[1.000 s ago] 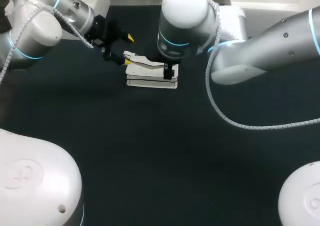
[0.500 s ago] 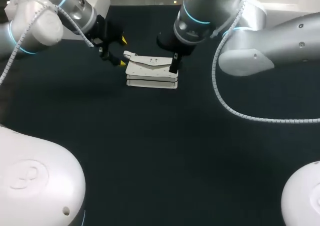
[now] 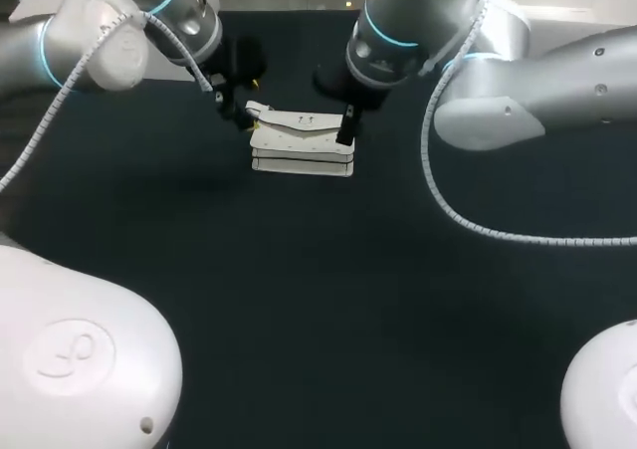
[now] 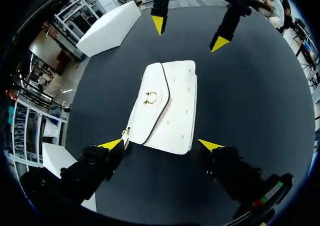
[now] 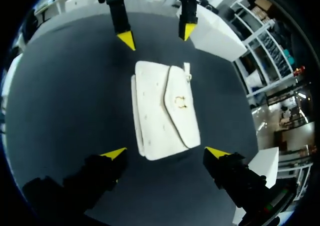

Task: Pick up the bag, open it, inspect its contents, close it, and place it on the opposite side

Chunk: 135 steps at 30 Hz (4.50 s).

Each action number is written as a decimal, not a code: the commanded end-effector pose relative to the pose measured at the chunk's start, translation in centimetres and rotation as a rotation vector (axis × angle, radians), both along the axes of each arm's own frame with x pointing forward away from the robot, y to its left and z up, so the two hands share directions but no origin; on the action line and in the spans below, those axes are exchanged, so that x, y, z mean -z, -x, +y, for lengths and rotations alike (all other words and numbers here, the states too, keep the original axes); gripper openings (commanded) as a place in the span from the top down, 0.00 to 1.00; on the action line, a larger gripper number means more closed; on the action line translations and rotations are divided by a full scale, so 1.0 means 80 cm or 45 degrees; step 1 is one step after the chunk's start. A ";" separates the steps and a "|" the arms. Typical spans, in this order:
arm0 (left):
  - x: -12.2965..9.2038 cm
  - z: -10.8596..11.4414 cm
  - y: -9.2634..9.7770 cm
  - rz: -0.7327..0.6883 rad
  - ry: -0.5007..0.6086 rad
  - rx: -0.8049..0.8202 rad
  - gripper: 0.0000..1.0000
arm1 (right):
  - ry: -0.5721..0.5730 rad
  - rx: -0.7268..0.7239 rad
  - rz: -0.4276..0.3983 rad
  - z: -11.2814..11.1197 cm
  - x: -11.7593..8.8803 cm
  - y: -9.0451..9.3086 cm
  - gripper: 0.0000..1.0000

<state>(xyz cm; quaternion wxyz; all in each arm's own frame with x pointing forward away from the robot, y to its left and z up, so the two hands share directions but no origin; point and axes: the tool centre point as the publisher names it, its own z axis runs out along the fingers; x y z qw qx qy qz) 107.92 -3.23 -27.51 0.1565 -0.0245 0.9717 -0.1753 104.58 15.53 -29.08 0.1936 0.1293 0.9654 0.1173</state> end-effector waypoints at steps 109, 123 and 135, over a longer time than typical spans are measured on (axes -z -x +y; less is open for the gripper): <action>0.079 -0.025 -0.053 1.523 1.089 -1.208 0.20 | -1.179 1.282 1.689 0.023 0.078 -0.069 0.33; 0.084 -0.036 -0.050 1.693 1.108 -1.234 0.27 | -1.210 1.291 1.714 0.024 0.083 -0.075 0.35; 0.099 -0.037 -0.055 1.722 1.096 -1.306 0.52 | -1.234 1.306 1.759 0.028 0.093 -0.077 0.52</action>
